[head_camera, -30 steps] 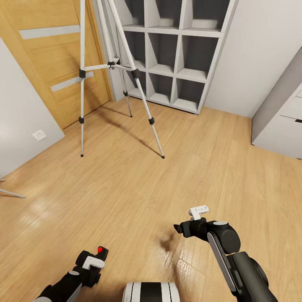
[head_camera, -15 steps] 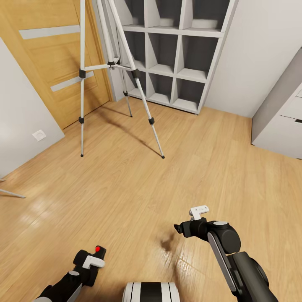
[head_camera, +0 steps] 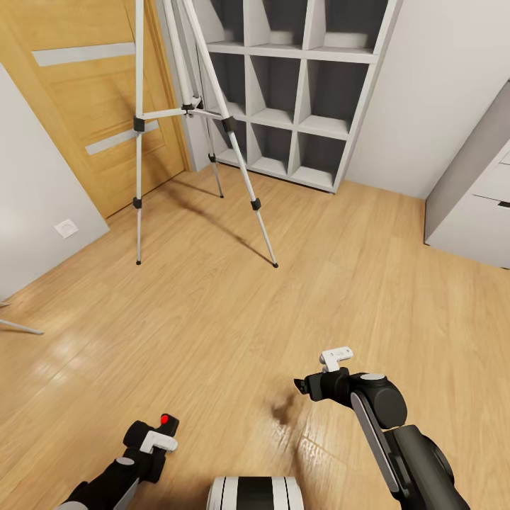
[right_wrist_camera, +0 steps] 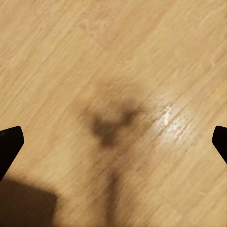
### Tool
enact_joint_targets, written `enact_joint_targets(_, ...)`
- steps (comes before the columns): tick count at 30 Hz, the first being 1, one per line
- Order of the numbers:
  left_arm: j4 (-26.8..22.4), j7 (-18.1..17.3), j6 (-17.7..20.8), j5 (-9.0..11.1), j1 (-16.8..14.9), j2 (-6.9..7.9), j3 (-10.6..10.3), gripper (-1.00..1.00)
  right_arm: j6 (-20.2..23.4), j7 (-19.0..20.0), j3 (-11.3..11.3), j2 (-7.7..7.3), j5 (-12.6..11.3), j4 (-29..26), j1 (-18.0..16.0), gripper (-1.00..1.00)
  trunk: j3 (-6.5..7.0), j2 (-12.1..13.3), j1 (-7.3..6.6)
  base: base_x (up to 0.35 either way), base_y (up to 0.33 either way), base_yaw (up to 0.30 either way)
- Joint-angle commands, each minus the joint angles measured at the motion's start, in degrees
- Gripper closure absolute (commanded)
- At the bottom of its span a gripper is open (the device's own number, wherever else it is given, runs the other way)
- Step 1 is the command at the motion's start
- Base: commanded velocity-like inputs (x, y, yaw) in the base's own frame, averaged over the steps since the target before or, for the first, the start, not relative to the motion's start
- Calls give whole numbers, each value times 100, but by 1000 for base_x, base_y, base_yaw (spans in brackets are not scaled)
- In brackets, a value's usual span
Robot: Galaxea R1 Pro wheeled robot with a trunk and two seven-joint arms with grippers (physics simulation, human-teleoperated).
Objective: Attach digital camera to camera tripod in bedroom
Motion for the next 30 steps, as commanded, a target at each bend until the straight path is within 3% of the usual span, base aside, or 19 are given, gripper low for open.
enact_joint_targets(1, -28, -31, 35, -28, 1, 3, -6, 100, 24, 1, 5, -4, -6, -5, -3, -100, -4, -1, -1, 0, 0, 0)
enact_joint_targets(3, -94, -59, 37, -20, 2, 8, 1, 100, 24, -2, 5, -4, -6, -5, -3, -100, -4, -1, -1, 0, 0, 0)
enact_joint_targets(4, -2575, -108, 1406, 28, 549, 48, 205, 100, 24, -1, -3, -8, -6, -5, -7, -100, -4, -1, -1, 0, 0, 0)
enact_joint_targets(6, -2934, -109, 1609, 30, 670, 51, 266, 100, 24, 0, -7, -10, -6, -5, -9, -100, -4, -1, -1, 0, 0, 0)
enact_joint_targets(13, -3609, -110, 1911, 23, 908, 61, 346, 100, 24, 1, -18, -12, -6, -5, -14, -100, -4, -1, -1, 0, 0, 0)
enact_joint_targets(22, -3873, -110, 2061, 28, 982, 61, 370, 100, 24, 3, -34, -18, -6, -5, -33, -100, -4, -1, -1, 0, 0, 0)
enact_joint_targets(30, -4595, -115, 2739, 47, 1030, 60, 444, 100, 24, 12, -75, -26, -10, -5, -79, -100, -4, -1, -1, 0, 0, 0)
